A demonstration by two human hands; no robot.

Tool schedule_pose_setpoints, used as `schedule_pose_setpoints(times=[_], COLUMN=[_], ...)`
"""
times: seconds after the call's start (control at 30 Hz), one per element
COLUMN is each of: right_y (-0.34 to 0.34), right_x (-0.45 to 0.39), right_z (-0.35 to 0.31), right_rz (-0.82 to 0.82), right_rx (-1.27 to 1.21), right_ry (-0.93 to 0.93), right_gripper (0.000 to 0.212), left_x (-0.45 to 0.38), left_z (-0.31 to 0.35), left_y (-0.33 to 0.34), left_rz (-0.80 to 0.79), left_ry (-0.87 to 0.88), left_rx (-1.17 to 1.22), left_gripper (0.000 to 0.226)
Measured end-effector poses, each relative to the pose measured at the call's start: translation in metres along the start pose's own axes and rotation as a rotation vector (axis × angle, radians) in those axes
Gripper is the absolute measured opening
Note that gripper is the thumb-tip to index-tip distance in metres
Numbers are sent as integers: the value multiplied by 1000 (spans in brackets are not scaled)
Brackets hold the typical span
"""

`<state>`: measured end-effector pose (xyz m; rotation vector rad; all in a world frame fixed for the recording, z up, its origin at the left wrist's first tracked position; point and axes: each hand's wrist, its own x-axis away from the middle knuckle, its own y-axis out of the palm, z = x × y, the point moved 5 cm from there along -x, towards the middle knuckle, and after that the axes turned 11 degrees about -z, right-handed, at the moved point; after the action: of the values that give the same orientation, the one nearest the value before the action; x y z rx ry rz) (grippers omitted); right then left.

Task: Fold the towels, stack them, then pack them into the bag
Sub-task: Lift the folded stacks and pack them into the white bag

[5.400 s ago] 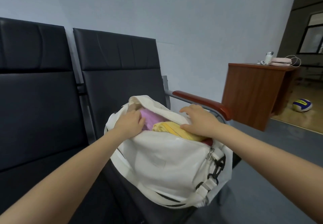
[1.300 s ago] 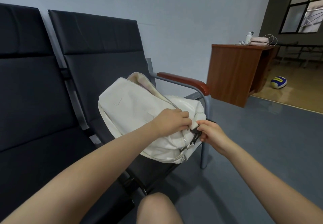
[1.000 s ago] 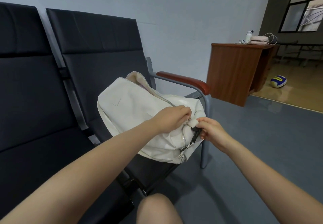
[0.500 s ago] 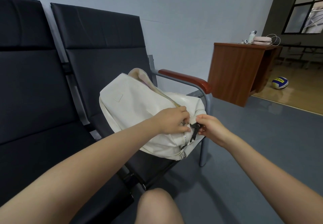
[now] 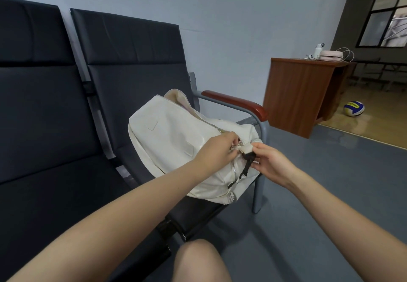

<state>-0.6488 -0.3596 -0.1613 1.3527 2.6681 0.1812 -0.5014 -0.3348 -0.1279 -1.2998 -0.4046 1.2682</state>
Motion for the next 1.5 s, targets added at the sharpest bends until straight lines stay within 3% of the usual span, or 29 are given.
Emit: schedule_pose_setpoints(times=[0.27,0.53,0.67,0.77,0.83,0.9,0.97,1.1,1.3,1.5], right_y=[-2,0,-9,-8,3,24,48,96,111,91], right_x=[-4,0,7,5,-7,-28,-60,-131,-187,-176], right_z=[-2,-7,-28,-41,-55,-71,-78,-65,-39,-31], right_rz=[-44,10,128,252,355,447,393,161,3,-11], right_rx=[67,147,274,602,1021,1272,1332,1566,1688,1505], right_ry=[78,27,-5,30,-26,-156,-177,-86,-33,-150], right_gripper=[21,23,16,17,29,28,22,57,47,35], left_x=[-1,-20,-38,-24,-16,-17,-21,-29,-34,-37], left_z=[-4,-14,-61,-118,-136,-139,-137,-139,-155,-210], left_y=[-3,-30,-79,-114,-121,-119,-117,-126,-131,-151], left_rz=[19,-139,-124,-62,-13,5,-15,-79,-141,105], left_ry=[-99,-162,-391,-577,-589,-560,-515,-458,-441,-617], left_rx=[-52,11,-137,-112,-3,102,138,61,-163,-236], left_gripper=[27,19,20,26,21,19,23,25,39,20])
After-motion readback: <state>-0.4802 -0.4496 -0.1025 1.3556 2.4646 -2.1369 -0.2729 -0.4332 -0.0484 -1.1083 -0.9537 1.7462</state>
